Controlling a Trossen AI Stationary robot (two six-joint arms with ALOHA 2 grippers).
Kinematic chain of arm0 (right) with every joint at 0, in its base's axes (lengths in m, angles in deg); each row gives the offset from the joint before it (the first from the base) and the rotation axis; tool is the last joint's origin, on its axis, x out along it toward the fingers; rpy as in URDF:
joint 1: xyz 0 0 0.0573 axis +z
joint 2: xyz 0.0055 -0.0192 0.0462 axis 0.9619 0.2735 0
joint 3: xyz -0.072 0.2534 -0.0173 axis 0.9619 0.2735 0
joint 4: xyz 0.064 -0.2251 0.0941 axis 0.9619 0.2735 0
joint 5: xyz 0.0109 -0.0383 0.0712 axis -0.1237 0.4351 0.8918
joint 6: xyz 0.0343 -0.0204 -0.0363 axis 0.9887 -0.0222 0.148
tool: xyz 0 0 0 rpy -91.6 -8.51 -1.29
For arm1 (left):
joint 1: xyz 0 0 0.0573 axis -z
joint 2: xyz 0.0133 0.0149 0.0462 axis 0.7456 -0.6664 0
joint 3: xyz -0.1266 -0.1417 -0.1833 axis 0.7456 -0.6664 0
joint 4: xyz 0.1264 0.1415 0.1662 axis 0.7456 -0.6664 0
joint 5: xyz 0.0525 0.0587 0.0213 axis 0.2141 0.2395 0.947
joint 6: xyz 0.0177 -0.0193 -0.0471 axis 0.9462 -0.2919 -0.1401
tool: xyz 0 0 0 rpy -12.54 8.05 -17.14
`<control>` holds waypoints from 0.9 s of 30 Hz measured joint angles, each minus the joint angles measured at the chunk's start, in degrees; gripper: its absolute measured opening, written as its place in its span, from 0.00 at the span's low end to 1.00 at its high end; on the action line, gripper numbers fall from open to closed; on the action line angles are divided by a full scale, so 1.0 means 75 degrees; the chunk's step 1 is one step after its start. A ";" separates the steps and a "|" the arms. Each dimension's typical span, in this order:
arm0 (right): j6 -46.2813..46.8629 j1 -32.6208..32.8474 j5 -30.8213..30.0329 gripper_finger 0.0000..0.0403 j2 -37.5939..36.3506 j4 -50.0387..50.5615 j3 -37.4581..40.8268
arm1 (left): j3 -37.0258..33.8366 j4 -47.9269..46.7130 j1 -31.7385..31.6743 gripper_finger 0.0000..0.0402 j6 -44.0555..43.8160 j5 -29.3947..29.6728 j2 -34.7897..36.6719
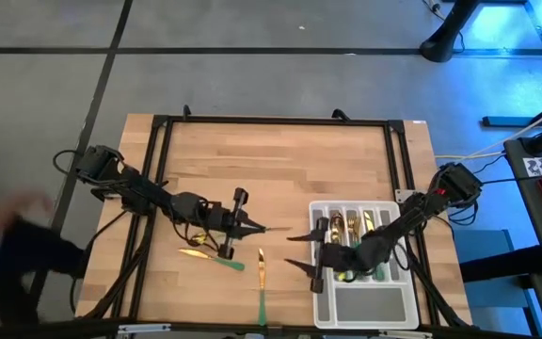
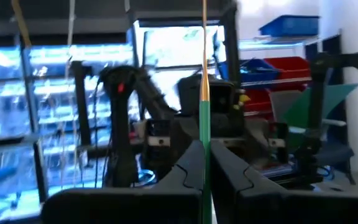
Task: Sort silverware
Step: Put the top center green knife into the silverware rack
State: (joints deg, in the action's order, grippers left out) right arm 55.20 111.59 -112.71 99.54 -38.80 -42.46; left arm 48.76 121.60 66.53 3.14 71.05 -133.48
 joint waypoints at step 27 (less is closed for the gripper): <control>-0.0433 -0.2048 0.3790 0.37 0.0000 0.0751 -0.1353 | 0.0112 0.0096 0.0010 0.00 0.0635 -0.0157 0.0000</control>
State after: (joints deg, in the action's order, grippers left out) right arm 51.95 96.24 -84.28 99.54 -33.17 -52.61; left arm 49.60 122.32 66.61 7.91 69.87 -133.48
